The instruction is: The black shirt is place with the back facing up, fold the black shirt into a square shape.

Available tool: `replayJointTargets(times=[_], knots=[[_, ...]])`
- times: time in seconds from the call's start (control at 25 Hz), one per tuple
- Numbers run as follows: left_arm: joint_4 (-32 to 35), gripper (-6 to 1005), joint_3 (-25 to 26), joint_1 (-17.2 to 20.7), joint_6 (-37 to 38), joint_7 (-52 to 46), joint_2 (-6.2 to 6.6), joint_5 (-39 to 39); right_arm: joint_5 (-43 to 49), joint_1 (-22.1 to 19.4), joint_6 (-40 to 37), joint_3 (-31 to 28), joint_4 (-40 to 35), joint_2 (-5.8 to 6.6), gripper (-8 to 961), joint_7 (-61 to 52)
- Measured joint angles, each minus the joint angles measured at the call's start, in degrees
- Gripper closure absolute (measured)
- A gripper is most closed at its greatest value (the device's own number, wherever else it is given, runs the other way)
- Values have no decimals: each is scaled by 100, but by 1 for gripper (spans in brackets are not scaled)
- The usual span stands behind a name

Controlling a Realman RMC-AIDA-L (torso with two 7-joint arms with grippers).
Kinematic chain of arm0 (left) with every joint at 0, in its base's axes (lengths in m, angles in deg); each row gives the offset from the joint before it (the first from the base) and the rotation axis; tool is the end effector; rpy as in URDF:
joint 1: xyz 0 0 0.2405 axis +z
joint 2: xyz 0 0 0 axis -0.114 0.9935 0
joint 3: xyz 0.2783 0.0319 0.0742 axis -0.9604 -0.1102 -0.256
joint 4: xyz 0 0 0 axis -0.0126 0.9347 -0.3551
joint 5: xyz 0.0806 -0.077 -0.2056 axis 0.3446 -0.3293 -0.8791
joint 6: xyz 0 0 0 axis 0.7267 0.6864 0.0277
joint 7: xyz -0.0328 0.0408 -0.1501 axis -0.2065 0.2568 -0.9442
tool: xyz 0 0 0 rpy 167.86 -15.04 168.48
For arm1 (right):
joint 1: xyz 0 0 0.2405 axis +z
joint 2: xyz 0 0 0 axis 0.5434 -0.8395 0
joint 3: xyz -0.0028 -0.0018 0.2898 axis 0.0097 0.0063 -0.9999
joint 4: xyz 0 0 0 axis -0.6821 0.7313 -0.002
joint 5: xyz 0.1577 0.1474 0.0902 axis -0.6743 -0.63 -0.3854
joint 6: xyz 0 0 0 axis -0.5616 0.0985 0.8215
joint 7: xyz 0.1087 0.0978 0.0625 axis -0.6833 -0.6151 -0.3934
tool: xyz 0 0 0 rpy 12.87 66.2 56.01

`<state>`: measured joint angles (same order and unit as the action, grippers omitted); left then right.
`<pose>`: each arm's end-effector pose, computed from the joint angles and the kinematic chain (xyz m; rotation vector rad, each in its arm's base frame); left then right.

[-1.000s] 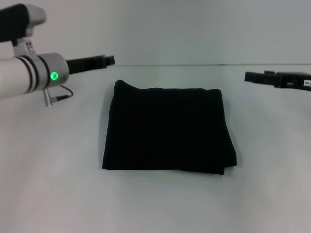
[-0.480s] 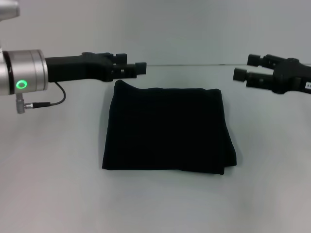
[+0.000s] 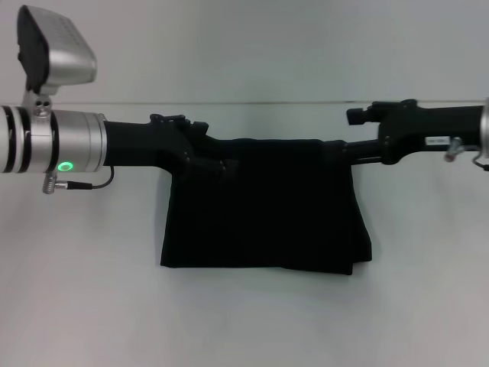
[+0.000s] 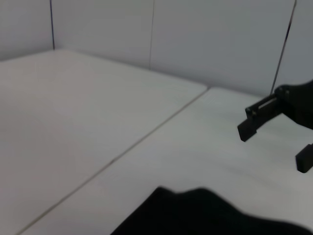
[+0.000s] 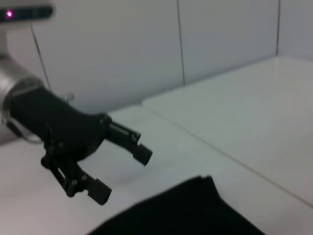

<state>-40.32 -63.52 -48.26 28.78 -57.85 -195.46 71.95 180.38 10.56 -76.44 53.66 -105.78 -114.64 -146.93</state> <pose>-0.2298 0.4538 -0.0200 -2.6640 -0.5181 -0.4285 0.2366 0.4648 0.0035 -2.6786 0.5270 0.4811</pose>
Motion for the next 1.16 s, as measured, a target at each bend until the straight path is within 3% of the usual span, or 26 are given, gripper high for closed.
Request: replayJointTargets(times=[0.32, 1.16], knots=[[-11, 50, -172, -23, -276, -16, -46, 282, 587, 261, 618, 164, 18, -197, 69, -156], [-140, 49, -161, 23, -305, -86, -82, 444, 605, 188, 938, 368, 174, -310, 69, -173]])
